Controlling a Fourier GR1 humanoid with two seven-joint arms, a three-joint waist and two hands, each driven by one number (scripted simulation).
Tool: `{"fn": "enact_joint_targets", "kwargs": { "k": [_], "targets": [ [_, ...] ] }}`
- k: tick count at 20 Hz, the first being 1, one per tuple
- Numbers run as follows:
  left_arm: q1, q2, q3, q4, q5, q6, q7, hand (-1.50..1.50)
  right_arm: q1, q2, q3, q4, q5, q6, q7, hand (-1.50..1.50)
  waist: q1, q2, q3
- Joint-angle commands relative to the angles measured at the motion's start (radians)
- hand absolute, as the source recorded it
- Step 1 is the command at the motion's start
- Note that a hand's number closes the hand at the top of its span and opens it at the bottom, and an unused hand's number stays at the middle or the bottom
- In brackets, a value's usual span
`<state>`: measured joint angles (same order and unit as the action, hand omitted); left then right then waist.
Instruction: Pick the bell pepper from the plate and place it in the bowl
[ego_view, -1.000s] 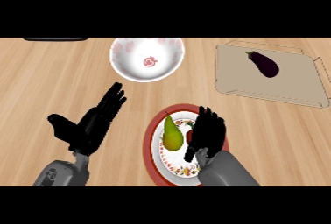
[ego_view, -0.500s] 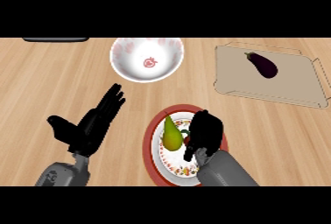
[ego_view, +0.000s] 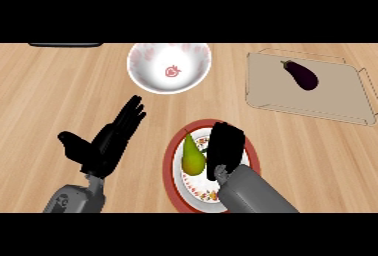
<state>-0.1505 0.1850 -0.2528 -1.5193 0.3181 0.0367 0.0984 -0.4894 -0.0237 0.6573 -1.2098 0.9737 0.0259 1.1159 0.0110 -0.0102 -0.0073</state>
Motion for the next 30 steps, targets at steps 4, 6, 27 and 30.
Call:
{"fn": "enact_joint_targets", "kwargs": {
  "k": [4, 6, 27, 30],
  "targets": [
    [-0.071, -0.018, -0.039, 0.006, 0.002, -0.045, 0.025, 0.00, -0.229, 0.023, 0.229, 0.038, -0.184, 0.096, -0.106, 1.50, 0.128, 0.033, 0.007],
    [-0.062, -0.013, -0.047, 0.006, -0.010, -0.045, 0.034, 0.00, -0.322, 0.023, 0.263, 0.065, -0.243, 0.063, -0.061, 1.50, 0.118, 0.027, 0.007],
    [-0.069, -0.045, -0.004, 0.043, -0.031, 0.002, 0.032, 0.00, -1.000, 0.023, 0.208, 0.012, -0.457, -0.080, 0.243, 1.50, 0.043, 0.009, 0.004],
    [-0.046, -0.025, 0.000, 0.009, -0.018, -0.021, 0.043, 0.00, -1.019, 0.023, 0.201, 0.120, -0.440, -0.156, 0.185, 1.50, 0.053, 0.013, 0.004]
  ]
}}
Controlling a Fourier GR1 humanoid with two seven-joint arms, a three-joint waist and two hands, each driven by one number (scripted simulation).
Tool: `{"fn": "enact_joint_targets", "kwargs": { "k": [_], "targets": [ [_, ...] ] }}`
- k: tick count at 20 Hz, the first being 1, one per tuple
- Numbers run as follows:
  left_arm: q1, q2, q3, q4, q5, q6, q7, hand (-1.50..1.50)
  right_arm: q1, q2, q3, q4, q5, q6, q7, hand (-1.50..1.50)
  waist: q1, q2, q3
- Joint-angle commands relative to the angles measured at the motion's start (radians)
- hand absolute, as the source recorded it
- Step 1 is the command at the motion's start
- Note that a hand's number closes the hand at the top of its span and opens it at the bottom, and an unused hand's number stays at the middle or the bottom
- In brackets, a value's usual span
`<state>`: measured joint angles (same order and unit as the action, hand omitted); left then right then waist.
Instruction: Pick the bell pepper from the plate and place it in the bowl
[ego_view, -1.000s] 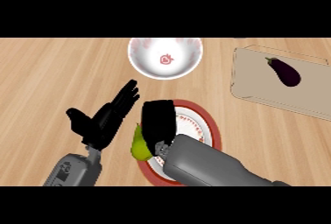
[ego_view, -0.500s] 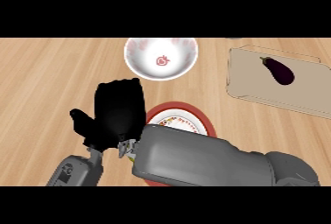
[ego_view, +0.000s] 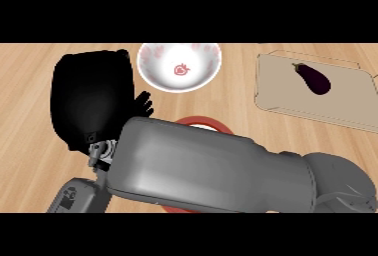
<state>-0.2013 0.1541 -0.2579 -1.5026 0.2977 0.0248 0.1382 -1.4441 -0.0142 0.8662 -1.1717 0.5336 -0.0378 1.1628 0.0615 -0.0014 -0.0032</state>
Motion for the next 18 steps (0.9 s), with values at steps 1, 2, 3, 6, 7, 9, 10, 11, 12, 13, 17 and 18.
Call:
{"fn": "enact_joint_targets", "kwargs": {
  "k": [1, 2, 3, 6, 7, 9, 10, 11, 12, 13, 17, 18],
  "targets": [
    [0.010, 0.031, 0.026, -0.020, 0.018, -0.024, 0.015, 0.00, -0.076, 0.014, -0.037, 0.115, 0.003, -0.085, 0.122, 1.50, -0.001, 0.004, 0.000],
    [0.011, -0.014, -0.001, -0.013, 0.000, -0.002, -0.014, 0.00, -0.085, 0.014, -0.043, 0.104, -0.028, -0.081, 0.126, 1.50, -0.008, 0.003, 0.000],
    [0.055, 0.016, 0.002, -0.007, -0.003, -0.030, -0.036, 0.00, -0.094, 0.014, -0.078, 0.160, -0.003, -0.098, 0.073, 1.50, -0.010, 0.005, 0.000],
    [0.029, 0.023, 0.038, -0.011, 0.023, -0.039, -0.023, 0.00, -0.112, 0.014, -0.070, 0.245, -0.006, -0.127, 0.042, 1.50, -0.007, 0.007, 0.000],
    [0.044, 0.033, 0.032, -0.021, 0.016, -0.043, -0.016, 0.00, -0.125, 0.014, -0.091, 0.276, -0.012, -0.127, 0.022, 1.50, -0.007, 0.007, 0.000],
    [0.013, -0.007, 0.008, -0.009, -0.017, 0.000, -0.010, 0.00, -0.096, 0.014, -0.131, 0.369, -0.004, -0.200, -0.073, 1.50, -0.006, 0.015, 0.001],
    [0.057, -0.005, -0.003, -0.018, -0.002, -0.029, -0.026, 0.00, -0.078, 0.014, -0.155, 0.411, -0.003, -0.218, -0.141, 1.50, -0.007, 0.016, 0.001],
    [0.043, 0.009, 0.016, -0.012, -0.011, -0.033, -0.051, 0.00, -0.066, 0.014, -0.144, 0.428, 0.016, -0.259, -0.161, 1.50, -0.011, 0.014, 0.001],
    [-0.031, -0.017, 0.029, 0.015, 0.011, -0.021, 0.005, 0.00, -0.078, 0.014, -0.154, 0.430, 0.000, -0.237, -0.158, 1.50, -0.025, 0.012, 0.001],
    [0.033, 0.006, 0.005, -0.049, -0.012, -0.018, 0.006, 0.00, -0.070, 0.014, -0.138, 0.491, 0.001, -0.284, -0.177, 1.50, 0.003, 0.015, 0.001],
    [0.033, 0.028, 0.032, -0.036, -0.003, -0.050, -0.023, 0.00, -0.070, 0.014, -0.187, 0.651, 0.012, -0.349, -0.338, 1.50, 0.006, 0.022, 0.001],
    [0.007, -0.007, 0.006, -0.044, -0.004, -0.034, 0.007, 0.00, -0.058, 0.014, -0.142, 0.655, 0.006, -0.365, -0.323, 1.50, 0.017, 0.024, 0.000]
  ]
}}
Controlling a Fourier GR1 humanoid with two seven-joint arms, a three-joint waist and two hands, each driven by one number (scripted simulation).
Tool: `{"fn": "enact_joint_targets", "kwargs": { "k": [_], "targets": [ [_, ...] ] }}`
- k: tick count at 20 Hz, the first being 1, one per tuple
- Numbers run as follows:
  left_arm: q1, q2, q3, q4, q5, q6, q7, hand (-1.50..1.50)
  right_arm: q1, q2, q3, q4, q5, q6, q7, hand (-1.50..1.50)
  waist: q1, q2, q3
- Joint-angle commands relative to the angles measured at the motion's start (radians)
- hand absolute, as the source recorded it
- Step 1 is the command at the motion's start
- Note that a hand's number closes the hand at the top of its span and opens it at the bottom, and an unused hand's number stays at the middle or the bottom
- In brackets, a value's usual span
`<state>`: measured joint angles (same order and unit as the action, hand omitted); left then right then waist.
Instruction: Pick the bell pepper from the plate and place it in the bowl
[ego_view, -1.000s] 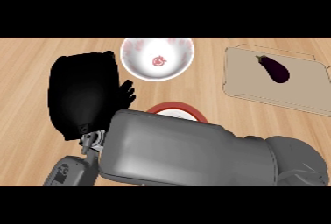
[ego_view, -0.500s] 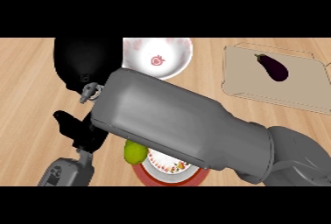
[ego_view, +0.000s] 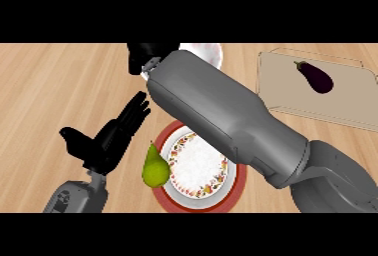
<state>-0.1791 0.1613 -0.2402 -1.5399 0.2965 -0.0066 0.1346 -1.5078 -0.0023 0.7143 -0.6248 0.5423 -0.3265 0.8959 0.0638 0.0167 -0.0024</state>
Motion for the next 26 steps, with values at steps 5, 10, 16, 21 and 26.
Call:
{"fn": "enact_joint_targets", "kwargs": {
  "k": [5, 10, 16, 21, 26],
  "targets": [
    [0.007, 0.004, -0.006, -0.013, -0.007, -0.017, 0.006, 0.00, 0.004, 0.002, -0.030, 0.299, 0.031, -0.109, -0.180, 1.50, 0.022, 0.012, 0.000],
    [-0.054, -0.016, -0.009, 0.004, -0.014, -0.003, 0.033, 0.00, 0.008, -0.010, -0.067, 0.429, -0.013, 0.019, -0.208, 1.50, 0.041, 0.030, 0.000],
    [-0.042, -0.028, -0.011, 0.023, -0.020, -0.011, -0.006, 0.00, 0.048, -0.025, -0.174, 0.468, -0.090, -0.089, -0.283, -1.50, 0.046, 0.037, 0.001],
    [-0.011, -0.016, -0.032, -0.016, -0.027, -0.022, 0.011, 0.00, 0.095, -0.039, -0.263, 0.430, -0.163, -0.221, -0.418, -1.50, 0.051, 0.030, 0.004],
    [-0.020, -0.025, -0.009, 0.014, -0.038, 0.006, -0.007, 0.00, 0.139, 0.001, -0.398, 0.258, -0.268, -0.539, -0.564, -1.50, 0.013, 0.017, 0.007]
  ]
}}
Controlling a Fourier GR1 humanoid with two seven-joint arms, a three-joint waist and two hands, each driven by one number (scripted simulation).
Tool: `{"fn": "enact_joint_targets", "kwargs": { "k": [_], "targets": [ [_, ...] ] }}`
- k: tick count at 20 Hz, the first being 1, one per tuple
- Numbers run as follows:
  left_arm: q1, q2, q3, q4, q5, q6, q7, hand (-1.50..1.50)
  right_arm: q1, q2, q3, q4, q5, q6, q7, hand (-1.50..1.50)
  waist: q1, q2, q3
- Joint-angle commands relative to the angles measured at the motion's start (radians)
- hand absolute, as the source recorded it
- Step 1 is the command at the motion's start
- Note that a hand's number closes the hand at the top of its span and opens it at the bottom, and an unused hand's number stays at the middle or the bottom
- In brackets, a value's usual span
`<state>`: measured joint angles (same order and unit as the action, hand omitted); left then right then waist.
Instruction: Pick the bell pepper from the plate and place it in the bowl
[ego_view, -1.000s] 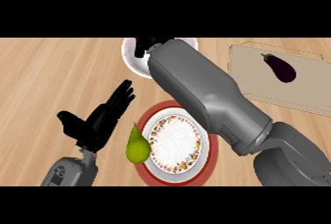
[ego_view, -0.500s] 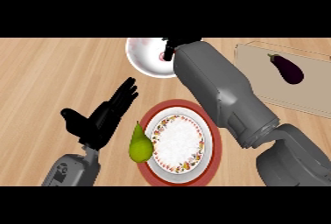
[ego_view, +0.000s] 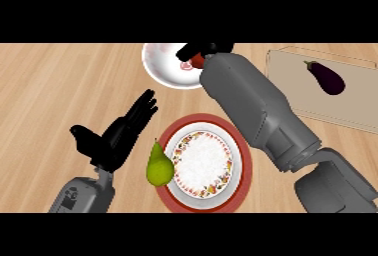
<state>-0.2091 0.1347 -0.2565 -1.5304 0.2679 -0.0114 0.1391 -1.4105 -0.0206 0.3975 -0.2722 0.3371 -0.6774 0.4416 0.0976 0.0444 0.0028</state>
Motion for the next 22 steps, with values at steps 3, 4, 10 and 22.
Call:
{"fn": "enact_joint_targets", "kwargs": {
  "k": [3, 4, 10, 22],
  "targets": [
    [0.043, -0.010, 0.001, 0.000, -0.010, 0.017, -0.023, 0.00, 0.134, 0.020, -0.118, -0.215, -0.118, -0.259, -0.278, -1.50, -0.024, -0.019, 0.001],
    [0.026, 0.014, 0.032, 0.012, 0.008, -0.002, -0.019, 0.00, 0.119, 0.020, -0.148, -0.254, -0.148, -0.242, -0.318, -1.50, -0.031, -0.019, 0.000],
    [0.076, 0.004, 0.029, -0.034, 0.000, 0.026, 0.002, 0.00, 0.377, 0.020, -0.071, -0.577, -0.293, -0.215, -0.504, -1.50, -0.079, -0.048, -0.001],
    [0.118, 0.035, 0.087, -0.086, 0.013, 0.043, 0.019, 0.00, 0.974, -0.005, 0.459, -1.203, -0.066, -0.405, -0.448, 1.50, -0.151, -0.072, -0.002]
  ]
}}
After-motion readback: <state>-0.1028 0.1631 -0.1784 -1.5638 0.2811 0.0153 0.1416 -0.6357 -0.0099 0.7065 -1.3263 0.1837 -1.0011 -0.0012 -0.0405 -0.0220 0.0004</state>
